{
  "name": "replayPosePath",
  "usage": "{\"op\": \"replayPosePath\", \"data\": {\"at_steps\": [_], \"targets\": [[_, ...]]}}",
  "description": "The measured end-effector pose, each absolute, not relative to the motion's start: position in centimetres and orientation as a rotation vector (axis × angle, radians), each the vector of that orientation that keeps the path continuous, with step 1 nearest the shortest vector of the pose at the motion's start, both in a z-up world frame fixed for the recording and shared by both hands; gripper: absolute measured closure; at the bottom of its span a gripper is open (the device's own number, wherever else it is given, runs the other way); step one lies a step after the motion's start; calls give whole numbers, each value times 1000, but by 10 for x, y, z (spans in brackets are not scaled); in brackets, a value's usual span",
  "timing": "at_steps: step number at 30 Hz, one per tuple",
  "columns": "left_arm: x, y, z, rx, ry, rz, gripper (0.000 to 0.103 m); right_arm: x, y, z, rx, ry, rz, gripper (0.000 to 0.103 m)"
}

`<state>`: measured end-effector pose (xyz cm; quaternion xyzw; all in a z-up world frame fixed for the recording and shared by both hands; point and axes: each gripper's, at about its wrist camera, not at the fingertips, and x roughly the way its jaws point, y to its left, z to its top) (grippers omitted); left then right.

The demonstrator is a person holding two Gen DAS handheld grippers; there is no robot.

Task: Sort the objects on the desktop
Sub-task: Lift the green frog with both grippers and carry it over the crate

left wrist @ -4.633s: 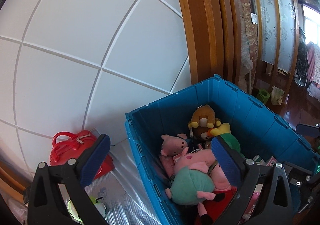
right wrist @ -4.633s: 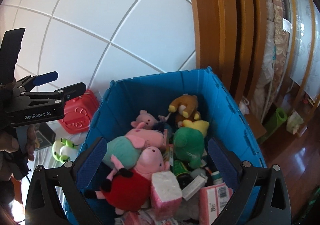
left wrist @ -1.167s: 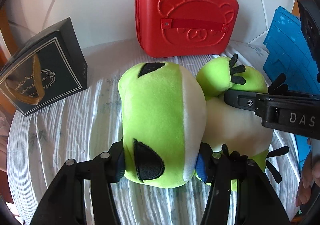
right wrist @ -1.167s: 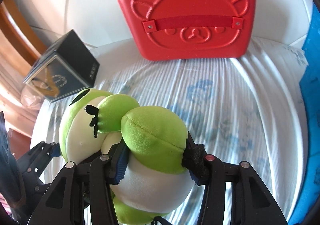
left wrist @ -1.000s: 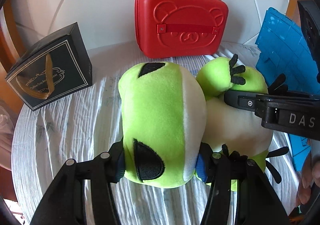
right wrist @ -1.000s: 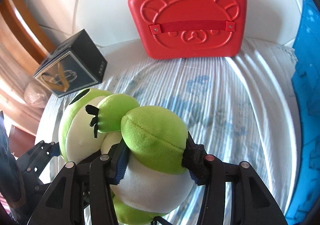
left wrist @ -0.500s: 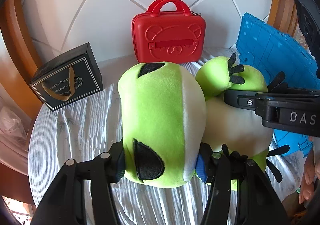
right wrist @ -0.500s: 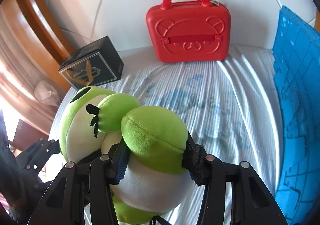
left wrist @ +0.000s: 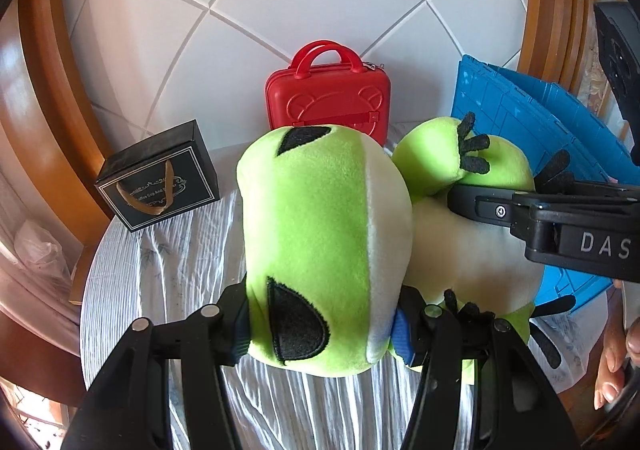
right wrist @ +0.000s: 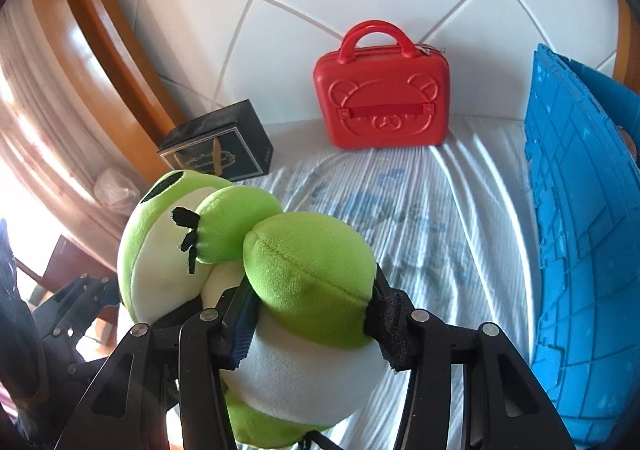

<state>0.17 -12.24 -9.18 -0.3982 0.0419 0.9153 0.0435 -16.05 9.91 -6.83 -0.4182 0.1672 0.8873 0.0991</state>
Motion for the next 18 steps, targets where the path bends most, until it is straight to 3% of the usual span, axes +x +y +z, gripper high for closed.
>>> {"op": "replayPosePath", "data": {"at_steps": [18], "targets": [[22, -24, -11, -997, 240, 2848, 49, -85, 151, 15, -1035, 482, 2694, 53]]}}
